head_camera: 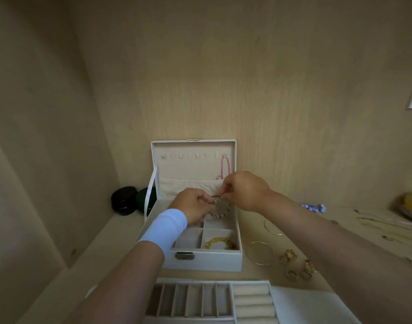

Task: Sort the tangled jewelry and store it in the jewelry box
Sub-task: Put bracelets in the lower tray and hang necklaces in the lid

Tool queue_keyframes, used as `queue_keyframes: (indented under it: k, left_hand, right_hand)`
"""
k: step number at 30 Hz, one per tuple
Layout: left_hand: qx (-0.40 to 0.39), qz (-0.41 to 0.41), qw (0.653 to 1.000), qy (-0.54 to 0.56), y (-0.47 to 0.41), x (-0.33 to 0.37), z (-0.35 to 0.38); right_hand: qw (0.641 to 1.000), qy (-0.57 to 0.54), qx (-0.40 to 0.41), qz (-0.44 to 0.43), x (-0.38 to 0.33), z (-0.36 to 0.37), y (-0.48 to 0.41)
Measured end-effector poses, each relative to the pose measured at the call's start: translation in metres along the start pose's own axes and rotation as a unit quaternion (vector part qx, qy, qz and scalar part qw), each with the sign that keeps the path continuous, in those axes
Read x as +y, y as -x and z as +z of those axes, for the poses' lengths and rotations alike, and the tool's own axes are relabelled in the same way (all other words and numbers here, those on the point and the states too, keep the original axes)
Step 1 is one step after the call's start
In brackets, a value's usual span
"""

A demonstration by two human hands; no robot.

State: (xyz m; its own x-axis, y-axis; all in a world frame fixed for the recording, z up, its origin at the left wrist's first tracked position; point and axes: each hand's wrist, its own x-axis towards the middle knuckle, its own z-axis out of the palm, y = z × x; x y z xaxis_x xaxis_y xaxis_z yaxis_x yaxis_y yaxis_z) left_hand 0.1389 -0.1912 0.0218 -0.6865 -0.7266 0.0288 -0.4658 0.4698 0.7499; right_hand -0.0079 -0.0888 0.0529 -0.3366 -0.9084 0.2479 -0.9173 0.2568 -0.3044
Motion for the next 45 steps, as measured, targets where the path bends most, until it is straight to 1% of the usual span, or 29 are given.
queue_keyframes:
  k: [3,5,7,10,12,15,17,18,20,22,24,27,30,33,36,39,40,42,43,45]
  left_hand:
    - [-0.003,-0.001,0.991,-0.137,0.002,-0.003,0.004]
    - [-0.017,0.002,0.983,-0.183,0.002,-0.003,0.008]
    - [-0.026,0.013,0.977,-0.21,0.002,-0.002,0.01]
    - [-0.065,0.029,0.97,-0.233,0.001,-0.003,0.012]
    - [-0.086,0.031,0.966,-0.242,0.001,-0.004,0.013]
    - [-0.073,0.041,0.97,-0.227,0.005,-0.001,0.012]
    - [-0.045,0.072,0.972,-0.219,0.01,0.005,0.015]
    - [-0.028,0.092,0.973,-0.21,0.013,0.009,0.017]
    - [-0.009,0.129,0.975,-0.182,0.022,0.021,0.025]
    - [-0.014,0.155,0.973,-0.172,0.028,0.032,0.036]
    - [-0.024,0.189,0.962,-0.197,0.033,0.039,0.048]
    - [-0.034,0.214,0.943,-0.253,0.038,0.044,0.061]
    - [-0.038,0.206,0.929,-0.305,0.042,0.046,0.067]
    - [-0.038,0.197,0.922,-0.331,0.042,0.046,0.069]
    - [-0.039,0.185,0.926,-0.328,0.043,0.046,0.068]
    - [-0.043,0.182,0.933,-0.307,0.046,0.047,0.066]
    - [-0.042,0.177,0.943,-0.277,0.047,0.047,0.065]
    - [-0.028,0.148,0.974,-0.167,0.049,0.049,0.059]
    - [-0.016,0.133,0.984,-0.114,0.049,0.05,0.055]
    - [0.005,0.115,0.993,-0.037,0.05,0.05,0.043]
  right_hand:
    - [0.995,0.085,-0.06,0.002,-0.003,0.018,-0.004]
    - [0.989,0.125,-0.085,-0.003,-0.002,0.03,-0.006]
    - [0.986,0.141,-0.094,-0.004,0.0,0.038,-0.008]
    - [0.988,0.123,-0.096,-0.005,0.003,0.038,-0.01]
    - [0.993,0.09,-0.08,-0.013,0.007,0.031,-0.006]
    - [0.999,0.034,-0.03,-0.021,0.016,0.015,0.007]
    - [1.0,0.023,-0.011,-0.016,0.025,0.004,0.021]
    - [0.999,0.032,-0.015,-0.011,0.029,0.001,0.028]
    - [0.995,0.085,-0.049,0.005,0.038,-0.004,0.045]
    - [0.985,0.141,-0.102,0.017,0.045,0.0,0.061]
    - [0.975,0.172,-0.138,0.021,0.049,0.008,0.075]
    - [0.971,0.194,-0.137,0.016,0.054,0.019,0.086]
    - [0.969,0.221,-0.111,0.008,0.055,0.021,0.089]
    - [0.961,0.245,-0.126,-0.003,0.053,0.022,0.09]
    - [0.958,0.245,-0.147,-0.006,0.054,0.021,0.092]
    - [0.974,0.177,-0.142,0.001,0.057,0.01,0.09]
    - [0.98,0.15,-0.13,0.003,0.057,0.005,0.088]
    - [0.99,0.104,-0.094,0.004,0.055,-0.007,0.082]
    - [0.994,0.081,-0.077,0.001,0.051,-0.013,0.079]
    - [0.999,0.022,-0.042,-0.002,0.039,-0.025,0.075]
